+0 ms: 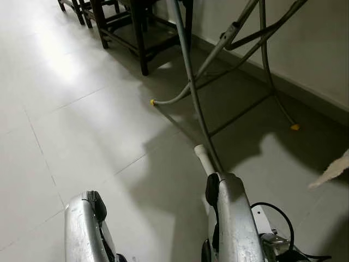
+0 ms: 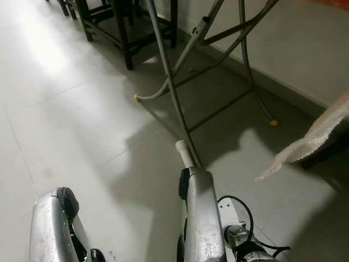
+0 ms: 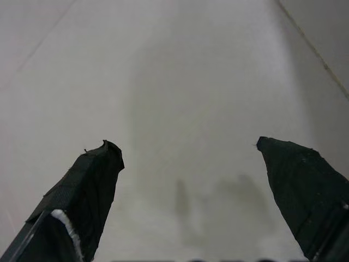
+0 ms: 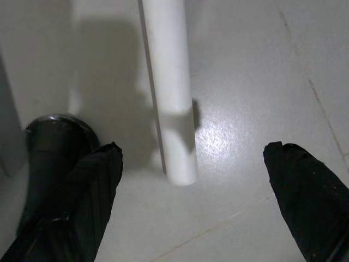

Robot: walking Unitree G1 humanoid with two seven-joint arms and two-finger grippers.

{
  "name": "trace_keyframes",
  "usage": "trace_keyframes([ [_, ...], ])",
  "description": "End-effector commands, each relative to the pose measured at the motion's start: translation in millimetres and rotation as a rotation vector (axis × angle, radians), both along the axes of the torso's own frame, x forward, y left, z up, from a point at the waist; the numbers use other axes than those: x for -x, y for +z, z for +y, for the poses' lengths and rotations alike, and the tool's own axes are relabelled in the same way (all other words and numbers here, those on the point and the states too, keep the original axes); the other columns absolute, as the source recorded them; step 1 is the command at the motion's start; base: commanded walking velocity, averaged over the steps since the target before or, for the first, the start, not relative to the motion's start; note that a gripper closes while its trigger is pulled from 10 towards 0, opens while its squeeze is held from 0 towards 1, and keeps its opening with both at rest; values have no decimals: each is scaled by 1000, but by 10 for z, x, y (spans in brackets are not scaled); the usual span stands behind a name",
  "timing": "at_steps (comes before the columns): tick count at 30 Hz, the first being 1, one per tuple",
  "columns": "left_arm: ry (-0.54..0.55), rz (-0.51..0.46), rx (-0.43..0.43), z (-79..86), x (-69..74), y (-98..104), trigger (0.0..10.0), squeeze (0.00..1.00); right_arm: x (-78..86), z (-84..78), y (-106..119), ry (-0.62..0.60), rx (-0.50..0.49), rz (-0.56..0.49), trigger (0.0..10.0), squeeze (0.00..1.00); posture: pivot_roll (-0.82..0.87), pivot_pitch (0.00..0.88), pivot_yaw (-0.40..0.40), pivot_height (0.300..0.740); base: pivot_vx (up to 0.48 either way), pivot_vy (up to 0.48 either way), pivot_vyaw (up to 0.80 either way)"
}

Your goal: Building children table

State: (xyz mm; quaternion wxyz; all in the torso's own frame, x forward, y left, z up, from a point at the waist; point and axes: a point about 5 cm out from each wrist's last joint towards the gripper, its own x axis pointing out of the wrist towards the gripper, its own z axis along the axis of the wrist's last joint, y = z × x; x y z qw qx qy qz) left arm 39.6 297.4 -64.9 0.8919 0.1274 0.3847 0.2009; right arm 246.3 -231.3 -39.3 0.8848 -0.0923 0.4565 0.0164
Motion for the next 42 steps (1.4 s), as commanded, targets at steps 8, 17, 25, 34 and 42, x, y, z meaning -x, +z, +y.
trace_keyframes([
  [8,-7,13,-59,276,233,203,10000,0,119,209,-136,36,-18,62,10000,0,171,333,60,300,0,0,0],
  [17,-6,-37,-200,812,219,722,10000,0,126,302,-162,29,-5,64,10000,0,259,381,113,300,0,0,0],
  [25,27,-91,-299,1192,171,1151,10000,0,107,331,-156,11,0,35,10000,0,316,415,163,300,0,0,0],
  [34,61,-100,-358,1450,205,1513,10000,0,38,311,-106,-8,9,-2,10000,0,356,463,218,300,0,0,0],
  [42,42,-122,-391,1530,197,1805,10000,0,-50,269,-36,0,40,-41,10000,0,391,502,251,300,0,0,0],
])
